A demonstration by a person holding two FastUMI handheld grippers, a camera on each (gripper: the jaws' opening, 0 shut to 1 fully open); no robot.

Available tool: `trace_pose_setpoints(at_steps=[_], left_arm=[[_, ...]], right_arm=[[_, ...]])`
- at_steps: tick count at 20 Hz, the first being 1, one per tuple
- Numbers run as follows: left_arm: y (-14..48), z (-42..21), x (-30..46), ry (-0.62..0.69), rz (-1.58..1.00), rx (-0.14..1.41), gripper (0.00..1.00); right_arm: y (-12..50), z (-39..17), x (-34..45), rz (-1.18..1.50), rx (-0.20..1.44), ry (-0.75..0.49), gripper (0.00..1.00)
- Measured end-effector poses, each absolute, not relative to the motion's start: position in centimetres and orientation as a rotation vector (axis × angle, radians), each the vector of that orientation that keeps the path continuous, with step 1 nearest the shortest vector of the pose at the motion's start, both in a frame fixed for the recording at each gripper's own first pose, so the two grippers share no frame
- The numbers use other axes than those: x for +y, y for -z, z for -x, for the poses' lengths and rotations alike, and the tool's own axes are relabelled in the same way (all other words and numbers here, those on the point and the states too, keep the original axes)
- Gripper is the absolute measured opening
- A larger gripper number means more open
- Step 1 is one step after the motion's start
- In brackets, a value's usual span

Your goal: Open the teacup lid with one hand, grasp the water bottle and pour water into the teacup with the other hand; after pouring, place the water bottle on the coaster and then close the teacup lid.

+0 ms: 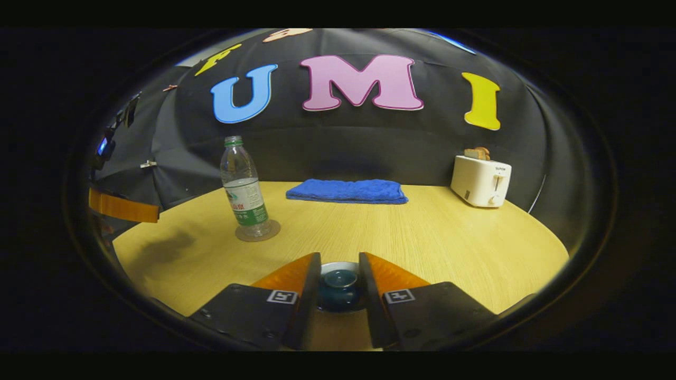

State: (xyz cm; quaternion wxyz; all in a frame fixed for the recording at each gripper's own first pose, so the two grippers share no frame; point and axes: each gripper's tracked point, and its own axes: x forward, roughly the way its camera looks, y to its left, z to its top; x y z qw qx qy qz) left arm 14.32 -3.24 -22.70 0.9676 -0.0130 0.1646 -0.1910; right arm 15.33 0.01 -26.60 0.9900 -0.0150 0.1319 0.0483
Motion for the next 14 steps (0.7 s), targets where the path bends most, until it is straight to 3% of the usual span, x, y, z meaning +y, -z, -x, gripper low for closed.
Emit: trace_pose_setpoints(at_steps=[1, 2, 5, 6, 10, 14], left_arm=[[22.5, -14.1, -3.6, 0.384, 0.024, 0.325, 0.96], [22.1, -13.9, -3.8, 0.384, 0.025, 0.319, 0.96], [20.6, -12.9, -4.2, 0.334, 0.014, 0.293, 0.96], [19.2, -12.4, -4.2, 0.307, 0.0, 0.261, 0.96], [12.2, -9.7, -3.9, 0.153, -0.075, 0.123, 0.96], [6.0, -4.7, -5.3, 0.059, 0.023, 0.047, 0.96]], right_arm=[[26.0, -15.3, -0.1, 0.034, 0.249, -0.096, 0.51], [25.4, -15.2, -0.1, 0.035, 0.233, -0.097, 0.64], [23.0, -14.2, -0.4, 0.031, 0.23, -0.099, 0.85], [21.5, -13.5, -0.5, 0.031, 0.228, -0.096, 1.0], [13.9, -10.1, -2.2, 0.041, 0.223, -0.074, 1.0], [5.4, -6.7, -4.4, 0.045, 0.158, -0.065, 1.0]])
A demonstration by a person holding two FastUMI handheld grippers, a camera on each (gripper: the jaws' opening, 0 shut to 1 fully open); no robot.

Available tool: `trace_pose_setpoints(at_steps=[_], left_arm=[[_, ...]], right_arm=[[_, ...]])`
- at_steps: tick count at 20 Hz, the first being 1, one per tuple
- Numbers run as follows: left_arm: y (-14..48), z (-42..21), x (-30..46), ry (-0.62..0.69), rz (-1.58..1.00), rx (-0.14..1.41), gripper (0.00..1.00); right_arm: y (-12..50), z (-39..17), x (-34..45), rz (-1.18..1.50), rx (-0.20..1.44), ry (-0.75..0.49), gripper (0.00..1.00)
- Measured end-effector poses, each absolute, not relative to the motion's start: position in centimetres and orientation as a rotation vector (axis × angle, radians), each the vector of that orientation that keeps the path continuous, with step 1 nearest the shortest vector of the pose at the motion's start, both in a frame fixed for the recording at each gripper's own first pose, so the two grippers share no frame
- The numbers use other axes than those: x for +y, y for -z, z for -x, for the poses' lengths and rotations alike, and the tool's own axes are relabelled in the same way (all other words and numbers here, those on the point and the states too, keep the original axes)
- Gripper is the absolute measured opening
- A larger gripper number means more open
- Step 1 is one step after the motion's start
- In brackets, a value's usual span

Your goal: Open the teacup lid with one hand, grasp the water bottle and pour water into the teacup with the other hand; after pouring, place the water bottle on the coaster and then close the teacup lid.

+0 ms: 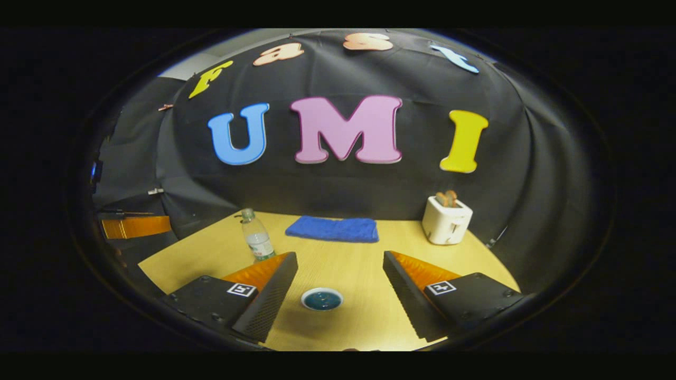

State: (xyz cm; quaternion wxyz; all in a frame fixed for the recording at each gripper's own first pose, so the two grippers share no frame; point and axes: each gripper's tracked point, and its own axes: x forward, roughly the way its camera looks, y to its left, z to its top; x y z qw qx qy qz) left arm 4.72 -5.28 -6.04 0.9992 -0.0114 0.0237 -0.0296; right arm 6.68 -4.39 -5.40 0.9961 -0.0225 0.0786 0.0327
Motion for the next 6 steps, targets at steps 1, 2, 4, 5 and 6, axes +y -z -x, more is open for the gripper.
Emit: trace_pose_setpoints(at_steps=[1, 2, 4, 5, 6], left_arm=[[4.9, -3.6, -4.8, 0.008, 0.03, 0.016, 0.96], [4.3, -2.5, -4.7, -0.039, 0.032, -0.013, 0.96], [4.2, 0.3, -5.4, -0.085, 0.034, -0.022, 0.96], [4.6, 1.5, -6.4, -0.074, 0.033, -0.014, 0.95], [4.8, 2.5, -7.4, -0.052, 0.037, -0.009, 0.96]], right_arm=[[3.7, -5.7, -4.8, 0.059, 0.133, -0.071, 1.0], [2.1, -4.6, -5.0, 0.072, 0.112, -0.083, 1.0], [0.4, -2.4, -5.7, 0.087, 0.081, -0.084, 1.0], [0.1, -1.5, -6.0, 0.085, 0.068, -0.079, 1.0], [-0.3, -0.7, -6.1, 0.081, 0.054, -0.068, 1.0]])
